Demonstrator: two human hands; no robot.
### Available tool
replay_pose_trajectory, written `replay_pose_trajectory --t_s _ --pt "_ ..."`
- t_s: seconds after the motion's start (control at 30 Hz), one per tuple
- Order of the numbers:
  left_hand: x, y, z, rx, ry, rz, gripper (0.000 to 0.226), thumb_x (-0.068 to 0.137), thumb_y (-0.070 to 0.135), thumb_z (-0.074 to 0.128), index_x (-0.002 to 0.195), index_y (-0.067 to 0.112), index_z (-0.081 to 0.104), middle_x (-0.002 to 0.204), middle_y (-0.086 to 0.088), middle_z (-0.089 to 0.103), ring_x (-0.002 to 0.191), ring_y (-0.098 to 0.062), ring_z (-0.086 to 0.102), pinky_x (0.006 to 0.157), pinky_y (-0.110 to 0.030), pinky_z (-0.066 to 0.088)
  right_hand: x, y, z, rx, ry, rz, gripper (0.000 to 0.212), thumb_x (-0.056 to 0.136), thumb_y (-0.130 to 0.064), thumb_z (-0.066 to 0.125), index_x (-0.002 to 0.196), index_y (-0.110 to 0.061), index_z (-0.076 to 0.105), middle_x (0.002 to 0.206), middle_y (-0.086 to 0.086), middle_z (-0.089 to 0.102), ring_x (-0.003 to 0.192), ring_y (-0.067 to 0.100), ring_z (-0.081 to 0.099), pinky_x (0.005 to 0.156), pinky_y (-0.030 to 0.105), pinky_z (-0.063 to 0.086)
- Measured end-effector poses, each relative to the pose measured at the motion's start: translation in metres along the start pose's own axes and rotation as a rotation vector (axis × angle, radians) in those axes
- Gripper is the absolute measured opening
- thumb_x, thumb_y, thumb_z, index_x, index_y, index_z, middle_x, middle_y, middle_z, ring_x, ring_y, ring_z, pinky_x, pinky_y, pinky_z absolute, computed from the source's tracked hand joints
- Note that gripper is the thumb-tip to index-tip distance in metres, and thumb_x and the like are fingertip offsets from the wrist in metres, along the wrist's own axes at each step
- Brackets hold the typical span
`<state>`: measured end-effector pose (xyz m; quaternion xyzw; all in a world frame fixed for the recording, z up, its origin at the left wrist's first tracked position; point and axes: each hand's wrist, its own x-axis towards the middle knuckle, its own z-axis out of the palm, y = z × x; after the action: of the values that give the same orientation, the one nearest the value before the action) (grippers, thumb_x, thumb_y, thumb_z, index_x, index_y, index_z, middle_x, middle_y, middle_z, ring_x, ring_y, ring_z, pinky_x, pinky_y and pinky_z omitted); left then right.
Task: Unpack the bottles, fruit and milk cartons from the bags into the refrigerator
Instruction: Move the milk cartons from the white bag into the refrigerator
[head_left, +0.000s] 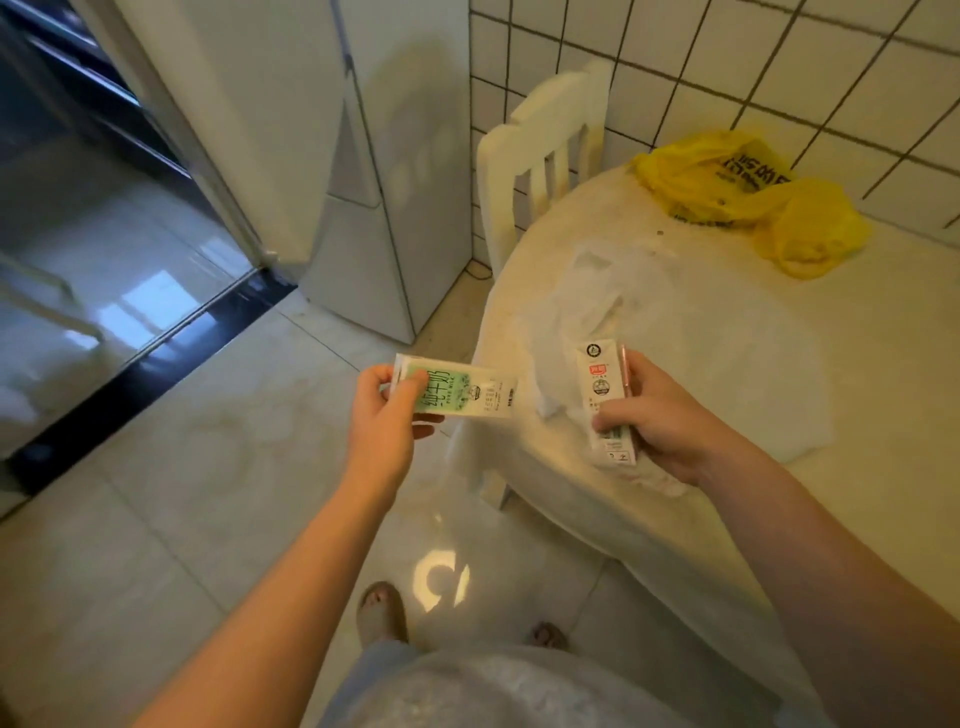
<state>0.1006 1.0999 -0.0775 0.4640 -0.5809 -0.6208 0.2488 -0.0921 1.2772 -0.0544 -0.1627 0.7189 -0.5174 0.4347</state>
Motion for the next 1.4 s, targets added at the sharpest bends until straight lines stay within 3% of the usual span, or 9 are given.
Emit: replay_pose_trajectory --t_s 0.17,0.3,0.47,0.63,0.77,1.0,1.17,1.27,1.4 --pt "0.034 -0.007 -0.075 0.000 -0.032 0.000 0.017 0.103 0.029 0.050 0.102 0.013 0.052 0.090 -0.002 0.076 0.082 -0.016 0.074 0.070 -0.027 0.060 0.013 -0.029 0.072 -0.114 -0.064 -0.119 0.053 0.078 0.007 0.075 0.116 -0.027 0.061 0.107 -0.001 0.074 0.099 0.016 0.071 0.082 0.033 0.058" --pt "0.071 -0.005 -0.152 -0.001 -0.079 0.016 0.021 0.103 0.028 0.050 0.109 0.007 0.052 0.085 0.003 0.075 0.080 -0.010 0.073 0.068 -0.023 0.059 0.031 -0.051 0.172 -0.089 -0.085 -0.140 0.053 0.081 0.003 0.074 0.120 -0.030 0.059 0.103 -0.011 0.074 0.097 0.008 0.070 0.072 0.022 0.057" --pt "0.121 -0.003 -0.270 0.005 -0.078 0.007 0.022 0.103 0.031 0.051 0.108 0.010 0.054 0.087 0.000 0.075 0.084 -0.014 0.072 0.073 -0.028 0.060 0.058 -0.074 0.311 0.218 -0.128 -0.007 0.049 0.085 0.006 0.065 0.128 -0.016 0.057 0.115 0.009 0.073 0.101 0.025 0.070 0.085 0.037 0.056" --pt "0.161 -0.001 -0.380 -0.006 -0.008 -0.011 0.028 0.101 0.037 0.052 0.108 0.010 0.056 0.096 -0.004 0.073 0.089 -0.016 0.072 0.071 -0.025 0.060 0.087 -0.098 0.434 0.359 -0.183 0.111 0.060 0.070 -0.023 0.069 0.127 -0.014 0.054 0.113 0.008 0.073 0.082 0.017 0.069 0.076 0.037 0.053" --pt "0.190 0.003 -0.443 -0.116 0.045 -0.091 0.030 0.100 0.036 0.054 0.112 0.009 0.058 0.100 -0.009 0.072 0.089 -0.019 0.074 0.069 -0.029 0.060 0.113 -0.116 0.502 0.416 -0.219 0.173 0.026 0.088 -0.017 0.060 0.114 -0.019 0.055 0.107 0.009 0.074 0.088 0.019 0.066 0.082 0.039 0.050" --pt "0.260 0.016 -0.500 -0.207 0.116 -0.231 0.032 0.098 0.042 0.057 0.113 0.014 0.061 0.100 -0.012 0.070 0.084 -0.023 0.075 0.072 -0.042 0.062 0.186 -0.146 0.582 0.419 -0.200 0.272 0.020 0.095 -0.017 0.054 0.114 -0.013 0.062 0.081 0.010 0.075 0.080 0.026 0.071 0.085 0.045 0.055" --pt "0.333 0.037 -0.517 -0.176 0.150 -0.211 0.040 0.097 0.050 0.055 0.106 0.013 0.066 0.086 -0.007 0.068 0.077 -0.027 0.070 0.075 -0.047 0.060 0.268 -0.183 0.623 0.319 -0.231 0.245 0.016 0.098 -0.021 0.055 0.110 -0.017 0.065 0.084 0.006 0.076 0.073 0.020 0.073 0.067 0.035 0.057" --pt "0.393 0.059 -0.521 -0.179 0.175 -0.200 0.050 0.091 0.059 0.057 0.109 0.014 0.068 0.086 -0.008 0.066 0.075 -0.027 0.067 0.076 -0.048 0.058 0.328 -0.214 0.644 0.274 -0.235 0.181 0.026 0.099 -0.024 0.056 0.121 -0.014 0.062 0.109 0.014 0.074 0.090 0.027 0.071 0.081 0.041 0.056" --pt "0.482 0.108 -0.512 -0.182 0.185 -0.128 0.048 0.088 0.062 0.058 0.106 0.018 0.069 0.088 -0.008 0.067 0.077 -0.027 0.066 0.083 -0.052 0.057 0.406 -0.277 0.662 0.246 -0.222 0.069 0.025 0.099 -0.031 0.056 0.115 -0.015 0.065 0.088 0.005 0.073 0.078 0.022 0.071 0.066 0.033 0.054"
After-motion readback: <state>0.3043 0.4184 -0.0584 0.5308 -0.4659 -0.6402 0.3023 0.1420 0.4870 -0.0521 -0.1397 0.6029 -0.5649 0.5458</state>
